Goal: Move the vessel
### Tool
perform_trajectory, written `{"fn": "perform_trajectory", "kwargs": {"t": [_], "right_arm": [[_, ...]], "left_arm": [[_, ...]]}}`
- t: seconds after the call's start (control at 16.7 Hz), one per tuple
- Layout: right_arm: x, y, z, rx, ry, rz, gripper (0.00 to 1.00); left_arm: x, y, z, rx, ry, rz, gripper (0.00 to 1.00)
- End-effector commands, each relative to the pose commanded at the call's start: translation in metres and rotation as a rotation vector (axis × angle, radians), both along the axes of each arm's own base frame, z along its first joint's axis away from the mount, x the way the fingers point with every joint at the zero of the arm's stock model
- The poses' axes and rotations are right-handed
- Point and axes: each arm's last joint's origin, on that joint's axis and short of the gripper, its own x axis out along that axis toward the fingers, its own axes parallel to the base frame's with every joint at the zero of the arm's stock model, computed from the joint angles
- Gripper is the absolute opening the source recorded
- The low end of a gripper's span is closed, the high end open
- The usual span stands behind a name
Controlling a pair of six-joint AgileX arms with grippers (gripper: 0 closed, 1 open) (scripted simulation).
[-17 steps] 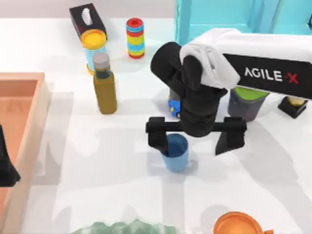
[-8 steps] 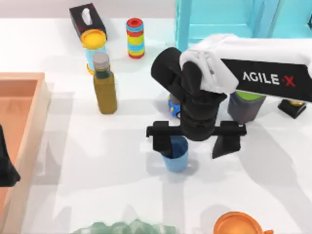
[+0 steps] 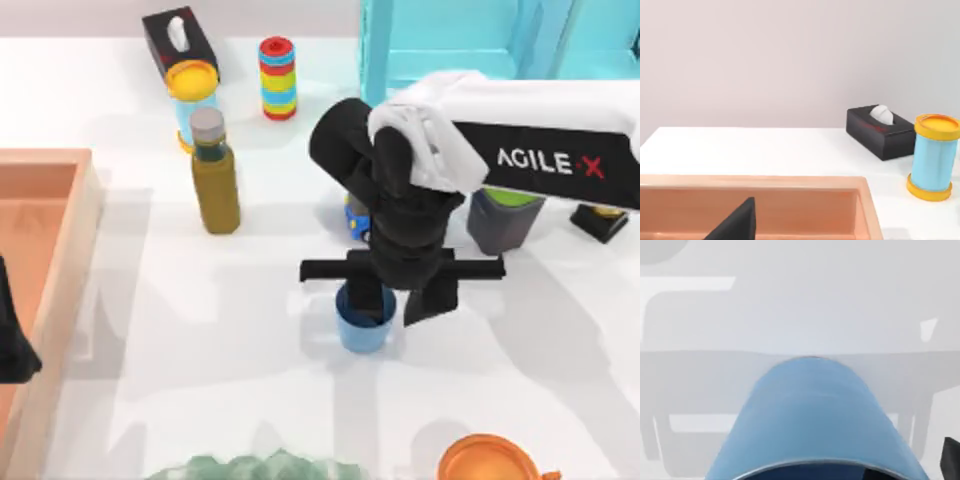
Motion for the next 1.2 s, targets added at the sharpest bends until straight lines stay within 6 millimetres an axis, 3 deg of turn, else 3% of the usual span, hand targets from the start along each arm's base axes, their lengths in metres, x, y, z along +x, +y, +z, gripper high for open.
{"fn": "perform_trajectory", "kwargs": {"t": [0.12,0.84,1.02,1.2], "right_arm": [[0.000,0.000,0.000,0.000,0.000,0.000,0.00],[0.000,-0.006,0.007,0.005,-0.011,0.015,0.00],[0.002,-0.022,0.019,0.007,-0.024,0.039,0.00],[0.011,-0.058,0.034,0.008,-0.035,0.058,0.00]], "left_arm": [[0.000,0.000,0.000,0.000,0.000,0.000,1.00],[0.000,0.000,0.000,0.000,0.000,0.000,1.00],[0.000,0.000,0.000,0.000,0.000,0.000,1.00],[0.000,0.000,0.000,0.000,0.000,0.000,1.00]]}}
